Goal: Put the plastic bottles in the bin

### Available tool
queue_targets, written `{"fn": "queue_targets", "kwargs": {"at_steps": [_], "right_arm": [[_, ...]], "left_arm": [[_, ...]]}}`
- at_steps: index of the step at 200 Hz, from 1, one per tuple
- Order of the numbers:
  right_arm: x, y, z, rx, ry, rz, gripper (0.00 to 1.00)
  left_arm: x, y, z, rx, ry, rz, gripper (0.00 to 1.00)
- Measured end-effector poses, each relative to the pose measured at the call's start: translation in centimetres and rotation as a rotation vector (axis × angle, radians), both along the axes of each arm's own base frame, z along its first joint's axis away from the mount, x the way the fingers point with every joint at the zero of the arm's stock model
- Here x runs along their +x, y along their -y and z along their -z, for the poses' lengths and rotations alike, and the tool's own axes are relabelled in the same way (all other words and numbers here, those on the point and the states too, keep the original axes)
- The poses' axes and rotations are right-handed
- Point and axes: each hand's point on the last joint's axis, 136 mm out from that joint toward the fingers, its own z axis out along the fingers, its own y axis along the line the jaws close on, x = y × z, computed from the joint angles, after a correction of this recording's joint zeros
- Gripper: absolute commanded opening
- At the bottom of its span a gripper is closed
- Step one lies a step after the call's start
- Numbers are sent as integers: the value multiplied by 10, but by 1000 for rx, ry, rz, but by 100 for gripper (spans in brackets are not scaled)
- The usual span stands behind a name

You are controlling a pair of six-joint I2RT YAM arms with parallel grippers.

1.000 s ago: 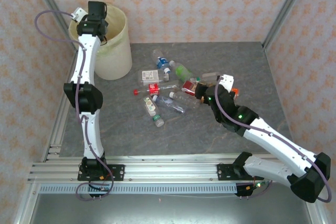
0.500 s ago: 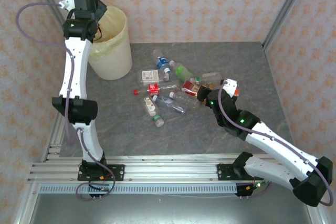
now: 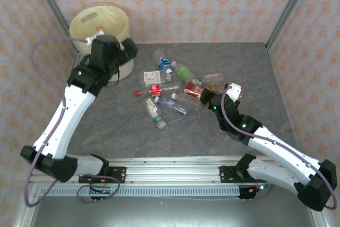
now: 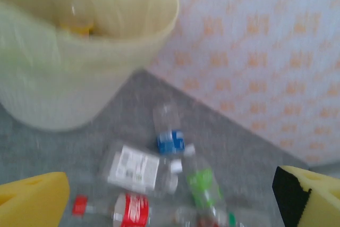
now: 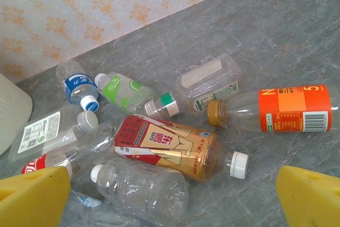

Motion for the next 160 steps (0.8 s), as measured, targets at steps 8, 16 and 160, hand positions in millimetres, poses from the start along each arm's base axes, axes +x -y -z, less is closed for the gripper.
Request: {"fn": "queue_targets", "kwargs": {"at_steps": [8, 16, 160], "right_arm": [[1, 2, 1, 4, 3, 11, 99], [1, 3, 1, 12, 6, 20, 99], [1, 8, 8, 106, 3, 91, 99]], "left_arm": [[-11, 7, 17, -12, -29, 26, 100], [-22, 13, 34, -18, -59, 45, 100], [-59, 52, 248, 103, -436, 64, 100]]}}
